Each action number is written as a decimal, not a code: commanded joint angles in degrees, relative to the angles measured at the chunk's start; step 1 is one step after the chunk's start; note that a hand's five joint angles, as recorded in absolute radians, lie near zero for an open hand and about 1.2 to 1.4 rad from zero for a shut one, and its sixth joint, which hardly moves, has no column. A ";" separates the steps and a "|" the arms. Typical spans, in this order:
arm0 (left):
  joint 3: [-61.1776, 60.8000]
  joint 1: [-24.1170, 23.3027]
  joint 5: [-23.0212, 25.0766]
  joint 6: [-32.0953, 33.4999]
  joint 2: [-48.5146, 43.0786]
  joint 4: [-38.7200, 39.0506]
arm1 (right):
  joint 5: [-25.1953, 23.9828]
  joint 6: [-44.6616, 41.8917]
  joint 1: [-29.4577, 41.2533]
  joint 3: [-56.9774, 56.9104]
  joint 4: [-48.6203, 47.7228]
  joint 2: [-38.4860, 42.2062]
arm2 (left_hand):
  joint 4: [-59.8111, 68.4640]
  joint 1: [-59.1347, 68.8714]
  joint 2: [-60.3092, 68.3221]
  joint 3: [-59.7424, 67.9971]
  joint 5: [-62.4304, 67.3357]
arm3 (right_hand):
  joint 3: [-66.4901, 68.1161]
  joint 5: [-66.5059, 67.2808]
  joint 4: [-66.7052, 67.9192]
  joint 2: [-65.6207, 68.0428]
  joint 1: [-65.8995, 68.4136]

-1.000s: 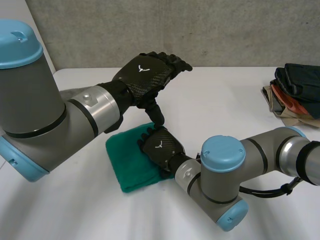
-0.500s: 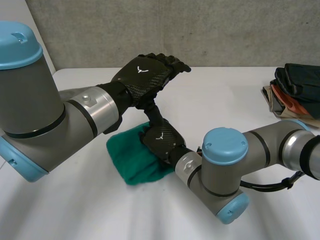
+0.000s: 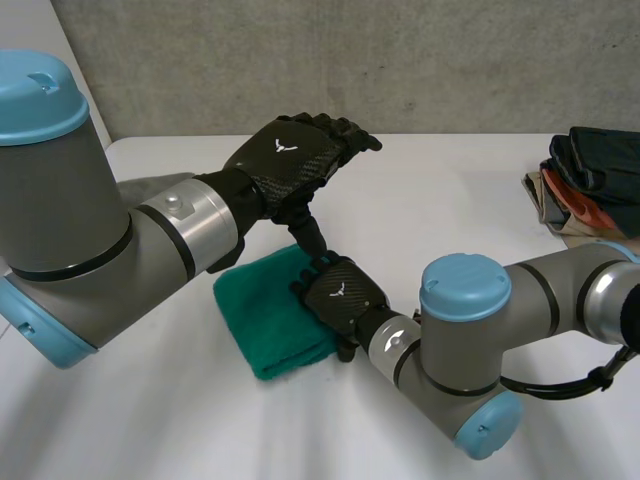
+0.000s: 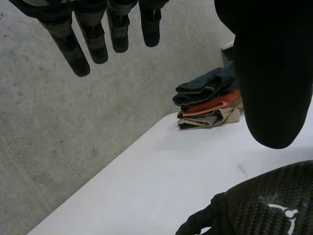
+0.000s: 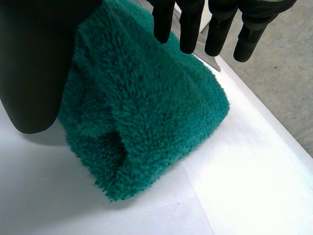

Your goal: Fold the laundry.

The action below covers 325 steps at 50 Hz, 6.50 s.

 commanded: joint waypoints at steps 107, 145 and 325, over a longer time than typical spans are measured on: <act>4.86 -3.60 -0.37 -5.46 7.12 4.66 | -4.31 -2.21 -67.16 -17.48 11.38 -17.56 | -0.65 -0.09 -0.95 -1.24 -1.81 | -4.48 -3.88 -4.72 -4.75 -5.40; 15.85 40.87 -4.77 35.06 -34.18 7.12 | -4.38 -6.70 -23.64 21.28 -9.71 -23.98 | 3.04 3.59 2.73 2.44 1.87 | -4.48 -3.88 -4.72 -4.75 -5.40; -28.54 8.18 -16.81 11.24 19.51 27.87 | -10.88 -2.57 -25.14 -34.36 38.80 -0.23 | 68.30 68.85 67.99 67.70 67.13 | 65.52 66.12 65.28 65.25 64.60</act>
